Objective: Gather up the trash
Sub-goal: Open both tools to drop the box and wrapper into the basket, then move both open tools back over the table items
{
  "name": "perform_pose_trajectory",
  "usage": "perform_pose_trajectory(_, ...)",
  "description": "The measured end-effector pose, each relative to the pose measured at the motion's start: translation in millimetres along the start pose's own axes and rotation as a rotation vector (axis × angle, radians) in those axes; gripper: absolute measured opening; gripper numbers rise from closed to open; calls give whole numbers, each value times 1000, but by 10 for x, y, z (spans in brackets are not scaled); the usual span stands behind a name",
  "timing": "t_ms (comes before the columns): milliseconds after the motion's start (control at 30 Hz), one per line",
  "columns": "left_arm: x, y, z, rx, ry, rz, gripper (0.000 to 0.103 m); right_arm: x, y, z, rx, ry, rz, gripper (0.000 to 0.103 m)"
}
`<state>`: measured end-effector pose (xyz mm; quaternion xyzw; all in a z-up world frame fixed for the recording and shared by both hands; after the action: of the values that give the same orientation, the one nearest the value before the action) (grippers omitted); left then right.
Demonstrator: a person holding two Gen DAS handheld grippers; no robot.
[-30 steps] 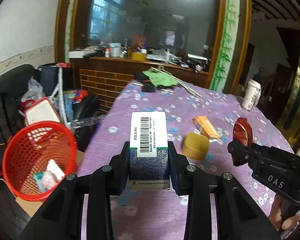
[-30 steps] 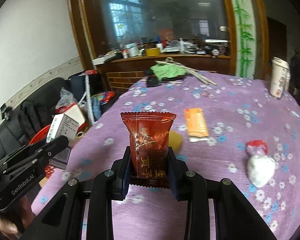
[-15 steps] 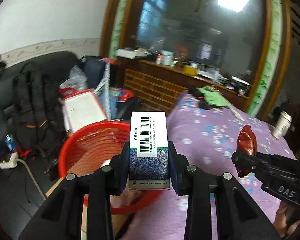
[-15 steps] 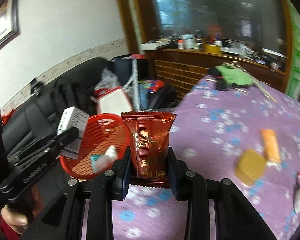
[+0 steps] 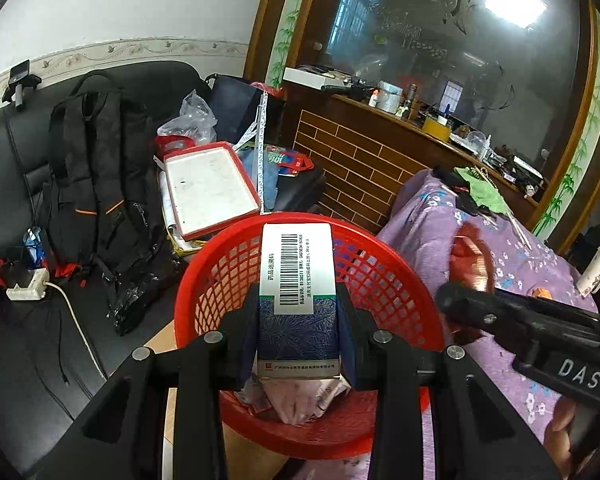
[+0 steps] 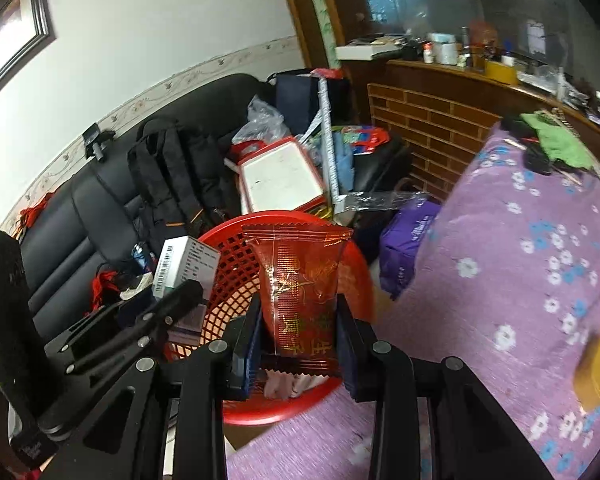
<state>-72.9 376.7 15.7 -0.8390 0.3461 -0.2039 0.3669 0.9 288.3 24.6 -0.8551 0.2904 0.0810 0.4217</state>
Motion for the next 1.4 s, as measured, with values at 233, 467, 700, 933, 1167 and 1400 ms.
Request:
perform_pose_trajectory(233,38,-25,-52,-2,14,-9,64,108,0,-224,43,12,-7,51)
perform_pose_trajectory(467,475,-4,-287,22,62,52,66,582,157,-1016,158,88,55,58)
perform_pose_trajectory(700,1391,167,-593,36,151,219,68,1260,545,-1955,263,217,171,61)
perform_pose_trajectory(933,2468,543,-893,-22,302,391,77,2073,1135,-2947,335,413,301,71)
perform_pose_trajectory(1167,3173,872,-857,-145,355,490,77,3027,1822,-3680,357,699,538,81)
perform_pose_trajectory(1400,3514,997,-615,-196,303,557,79,3389,2104,-3506,317,620,633,81)
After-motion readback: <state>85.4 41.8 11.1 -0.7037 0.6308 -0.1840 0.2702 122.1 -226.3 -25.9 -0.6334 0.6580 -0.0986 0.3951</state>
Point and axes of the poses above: each gripper's, at about its wrist camera, not at the fingertips, and z roughly the way its jaws point, x to its right, y to its underside, the point moved 9 cm from there along z, roughly the way its jaws point, and after that the axes turned 12 degrees about -y, right-handed, at the moved point
